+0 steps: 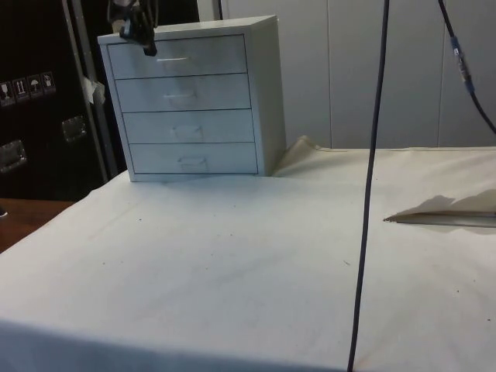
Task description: Open the drawer, then close it.
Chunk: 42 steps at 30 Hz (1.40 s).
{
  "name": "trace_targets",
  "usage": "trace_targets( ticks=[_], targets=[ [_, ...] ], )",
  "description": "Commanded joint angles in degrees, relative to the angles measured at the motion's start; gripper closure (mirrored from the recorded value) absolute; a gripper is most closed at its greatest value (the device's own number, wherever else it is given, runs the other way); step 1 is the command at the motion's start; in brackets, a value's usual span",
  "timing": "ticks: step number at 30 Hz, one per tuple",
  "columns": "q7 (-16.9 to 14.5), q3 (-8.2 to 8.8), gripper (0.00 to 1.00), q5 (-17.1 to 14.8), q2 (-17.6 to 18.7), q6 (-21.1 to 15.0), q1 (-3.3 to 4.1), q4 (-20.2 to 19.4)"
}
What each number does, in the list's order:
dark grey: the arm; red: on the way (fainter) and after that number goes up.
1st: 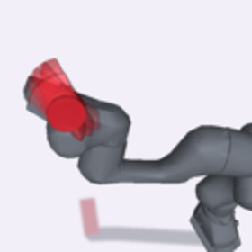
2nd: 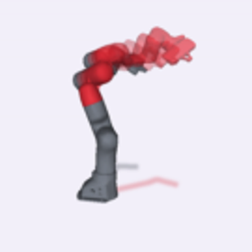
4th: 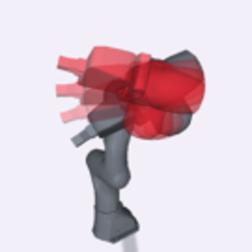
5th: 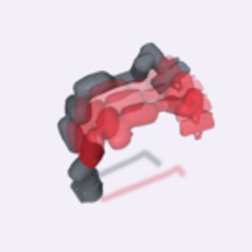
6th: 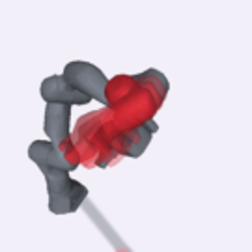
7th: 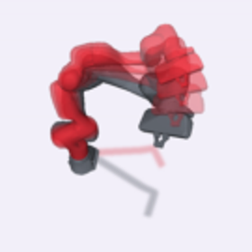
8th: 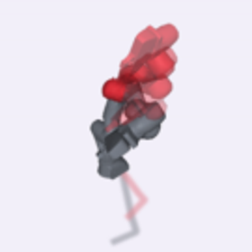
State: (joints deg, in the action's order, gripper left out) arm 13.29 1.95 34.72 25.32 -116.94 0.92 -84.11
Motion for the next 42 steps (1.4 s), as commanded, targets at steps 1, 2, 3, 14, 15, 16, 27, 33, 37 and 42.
trace_targets(
  ticks=[1,2,3,14,15,16,27,33,37,42],
  targets=[
    [0.00,-0.11,1.00,-0.46,0.00,0.00,0.00,0.00],
    [0.00,-0.46,1.00,-1.60,-0.23,-0.46,-0.11,-0.40],
    [0.06,-0.57,1.00,-1.95,-0.23,-0.52,-0.11,-0.46],
    [1.03,-1.83,1.00,-5.67,0.00,-1.26,0.06,-1.38],
    [1.20,-2.06,1.00,-5.96,0.06,-1.38,0.06,-1.55],
    [1.49,-2.41,1.00,-6.47,0.11,-1.66,0.06,-1.89],
    [3.90,-4.24,1.00,-7.28,1.26,-2.64,0.11,-2.69],
    [4.18,-4.53,0.70,-7.68,1.49,-2.75,0.11,-2.69],
    [4.24,-4.58,0.49,-7.85,1.55,-2.81,0.11,-2.69],
    [4.30,-4.64,0.24,-7.85,1.60,-2.81,0.11,-2.69]
  ],
)
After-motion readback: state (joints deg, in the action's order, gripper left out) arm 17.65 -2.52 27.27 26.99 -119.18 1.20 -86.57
